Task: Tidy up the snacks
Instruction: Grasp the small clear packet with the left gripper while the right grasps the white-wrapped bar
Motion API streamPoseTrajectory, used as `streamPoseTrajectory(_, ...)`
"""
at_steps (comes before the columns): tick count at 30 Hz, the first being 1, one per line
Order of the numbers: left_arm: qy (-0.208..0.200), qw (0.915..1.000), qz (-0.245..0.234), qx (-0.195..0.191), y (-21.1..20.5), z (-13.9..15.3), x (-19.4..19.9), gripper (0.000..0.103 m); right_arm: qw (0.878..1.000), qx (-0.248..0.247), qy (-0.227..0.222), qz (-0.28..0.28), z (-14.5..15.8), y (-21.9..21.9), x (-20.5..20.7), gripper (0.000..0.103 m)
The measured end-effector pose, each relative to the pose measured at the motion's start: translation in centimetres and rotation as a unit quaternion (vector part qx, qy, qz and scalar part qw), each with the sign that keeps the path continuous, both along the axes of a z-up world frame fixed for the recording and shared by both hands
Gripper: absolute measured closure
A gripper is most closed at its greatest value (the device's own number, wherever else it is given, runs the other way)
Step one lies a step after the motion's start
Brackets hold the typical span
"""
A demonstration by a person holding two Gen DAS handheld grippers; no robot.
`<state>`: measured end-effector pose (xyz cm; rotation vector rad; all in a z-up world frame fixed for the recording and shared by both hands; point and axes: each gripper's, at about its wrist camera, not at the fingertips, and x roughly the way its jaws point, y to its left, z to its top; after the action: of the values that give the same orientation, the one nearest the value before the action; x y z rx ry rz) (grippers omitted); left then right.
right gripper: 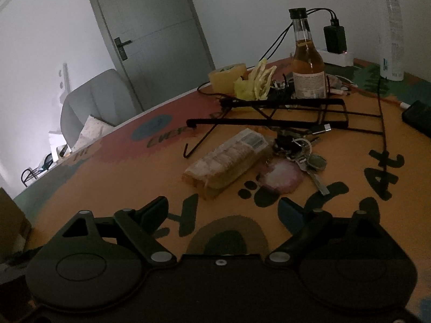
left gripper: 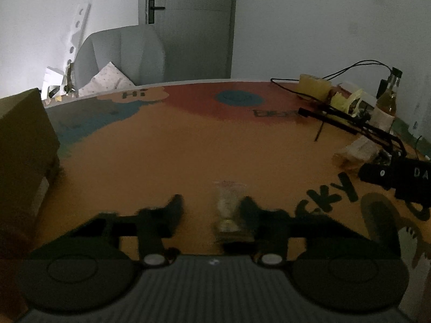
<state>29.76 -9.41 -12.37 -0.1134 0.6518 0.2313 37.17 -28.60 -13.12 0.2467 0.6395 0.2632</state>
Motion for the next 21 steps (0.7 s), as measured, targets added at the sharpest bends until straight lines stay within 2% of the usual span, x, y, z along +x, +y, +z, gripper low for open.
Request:
streamPoseTrajectory(2,-0.001,0.9999,0.001,-0.013,0.8,0.1,0.1,0.085,1.0,-0.002,0.0,-0.006,0.0,0.1,0.4,0.013)
streamPoseTrajectory(3,-0.003,0.9998,-0.003,-0.019,1.0,0.1,0.1,0.085,1.0,-0.003,0.001,-0.009,0.0,0.2,0.6,0.013)
streamPoseTrajectory(11,-0.006,0.9992,-0.007,-0.04,2.4,0.2,0.8,0.086,0.999,-0.017,0.004,-0.027,0.2,1.6,3.1,0.014)
streamPoseTrajectory(21,-0.009,0.9985,0.005,-0.053,4.6,0.2,2.0,0.086,0.996,-0.076,0.003,-0.05,0.1,4.0,5.9,0.014)
